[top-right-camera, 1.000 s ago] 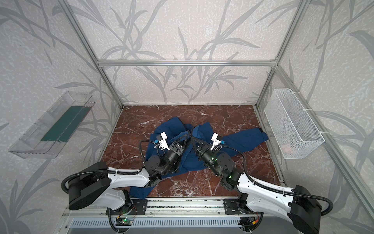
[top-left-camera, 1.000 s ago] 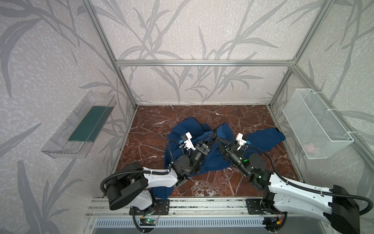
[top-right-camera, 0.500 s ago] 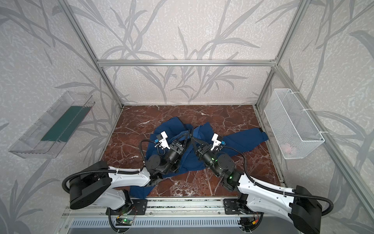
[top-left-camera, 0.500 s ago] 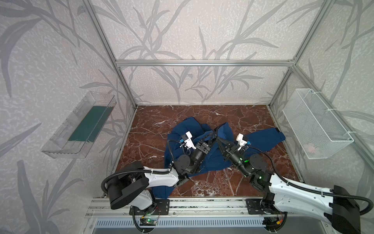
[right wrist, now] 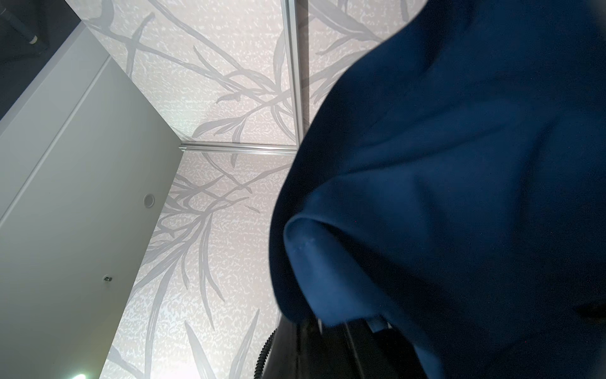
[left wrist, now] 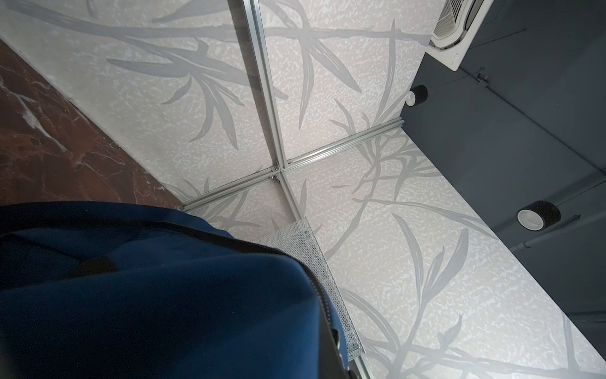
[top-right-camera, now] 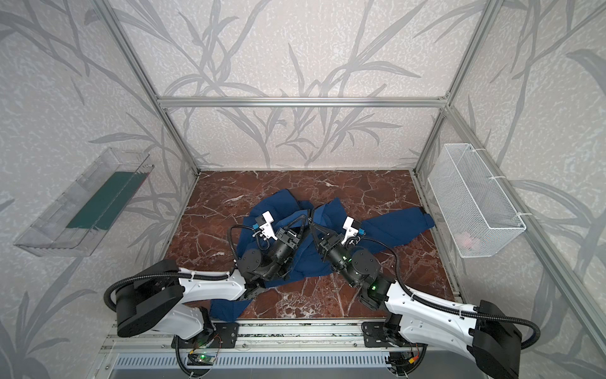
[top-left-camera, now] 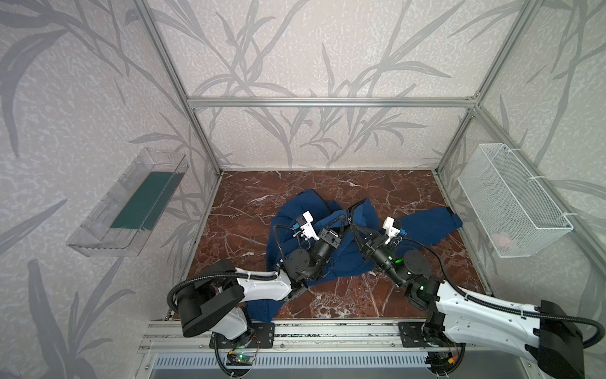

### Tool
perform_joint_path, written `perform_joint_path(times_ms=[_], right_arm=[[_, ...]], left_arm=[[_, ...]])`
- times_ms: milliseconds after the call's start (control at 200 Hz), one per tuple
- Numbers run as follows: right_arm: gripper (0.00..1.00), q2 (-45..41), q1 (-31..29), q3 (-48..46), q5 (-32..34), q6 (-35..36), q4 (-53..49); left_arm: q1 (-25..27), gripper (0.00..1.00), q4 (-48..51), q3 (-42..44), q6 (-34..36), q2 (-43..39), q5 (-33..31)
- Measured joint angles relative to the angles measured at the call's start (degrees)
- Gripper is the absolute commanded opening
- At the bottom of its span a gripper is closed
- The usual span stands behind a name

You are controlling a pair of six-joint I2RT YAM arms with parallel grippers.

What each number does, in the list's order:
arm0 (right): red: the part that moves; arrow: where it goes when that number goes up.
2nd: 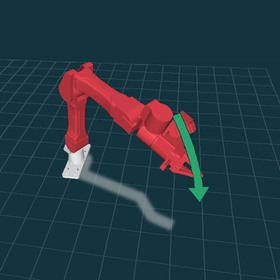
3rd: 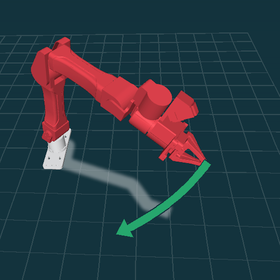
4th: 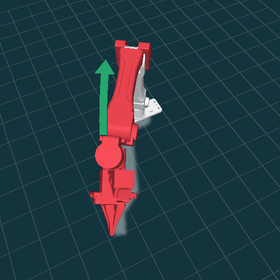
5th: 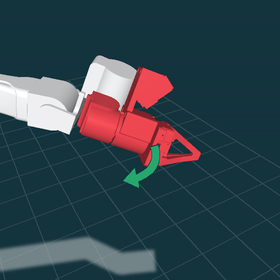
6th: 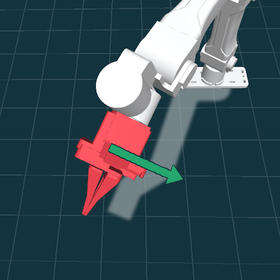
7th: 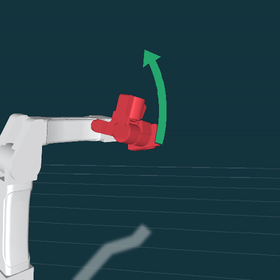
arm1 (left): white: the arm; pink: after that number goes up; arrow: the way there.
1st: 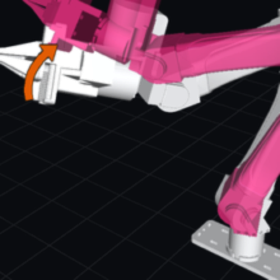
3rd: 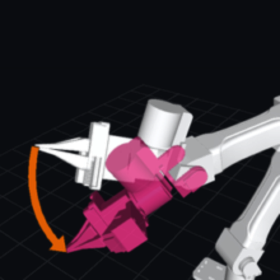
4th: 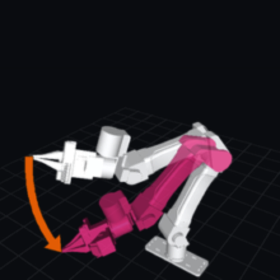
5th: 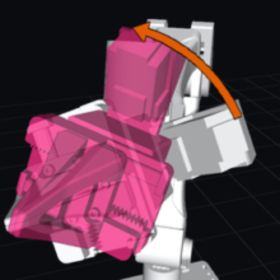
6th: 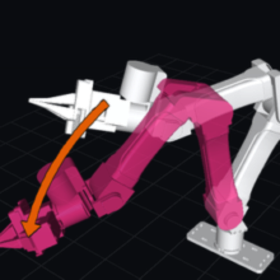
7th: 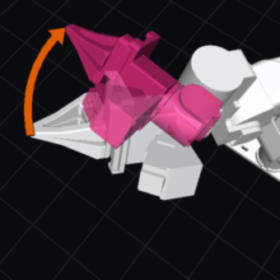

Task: Zip up the jacket

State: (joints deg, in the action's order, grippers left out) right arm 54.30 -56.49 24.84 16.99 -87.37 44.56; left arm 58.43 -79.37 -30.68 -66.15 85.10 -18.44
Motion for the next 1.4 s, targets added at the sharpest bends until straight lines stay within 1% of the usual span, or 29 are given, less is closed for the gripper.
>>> perform_joint_path(times_ms=[140, 390, 615, 835, 1020, 1090, 1210, 1240, 1305, 1360, 1400], right_arm=[[0.0, -0.02, -0.04, 0.11, 0.96, 0.0, -0.76], [0.0, 0.11, -0.42, 1.11, 2.82, 0.13, -2.49], [0.0, 4.37, 0.13, 3.58, 2.91, -0.15, -0.74], [0.0, 6.8, 3.02, 5.6, 0.81, -0.04, -0.66], [0.0, 7.63, 5.99, 7.76, 0.52, -0.22, 1.05], [0.0, 7.5, 6.56, 8.0, 0.26, -0.28, 1.33], [0.0, 5.75, 6.8, 8.11, -1.62, -0.07, -1.49], [0.0, 5.01, 6.64, 8.11, -1.97, 0.04, -2.56], [0.0, 3.52, 6.38, 8.11, -2.32, 0.22, -4.04], [0.0, 2.56, 6.21, 8.11, -2.58, 0.24, -4.85], [0.0, 2.23, 6.19, 8.11, -2.71, 0.22, -5.16]], left_arm=[[0.0, 0.0, 0.11, 0.76, 1.66, -0.59, 0.66], [0.24, 0.0, 3.1, 1.84, 4.72, -4.33, 1.6], [0.39, 0.0, 4.61, 3.04, 5.57, -5.31, 1.4], [1.68, 0.0, 6.47, 3.72, 6.51, -5.97, 1.31], [2.71, 0.0, 9.99, 4.24, 8.24, -7.93, 1.99], [2.08, 0.0, 13.68, 4.7, 9.4, -10.03, 2.16], [-1.07, 0.0, 25.03, 3.3, 11.58, -17.42, 2.23], [-1.75, 0.07, 27.17, 2.58, 11.82, -19.23, 2.08], [-2.86, 0.3, 30.25, 0.94, 12.48, -22.01, 2.12], [-3.13, 0.38, 31.63, -0.2, 12.39, -22.88, 2.84], [-3.1, 0.47, 31.85, -0.59, 12.59, -22.82, 3.74]])
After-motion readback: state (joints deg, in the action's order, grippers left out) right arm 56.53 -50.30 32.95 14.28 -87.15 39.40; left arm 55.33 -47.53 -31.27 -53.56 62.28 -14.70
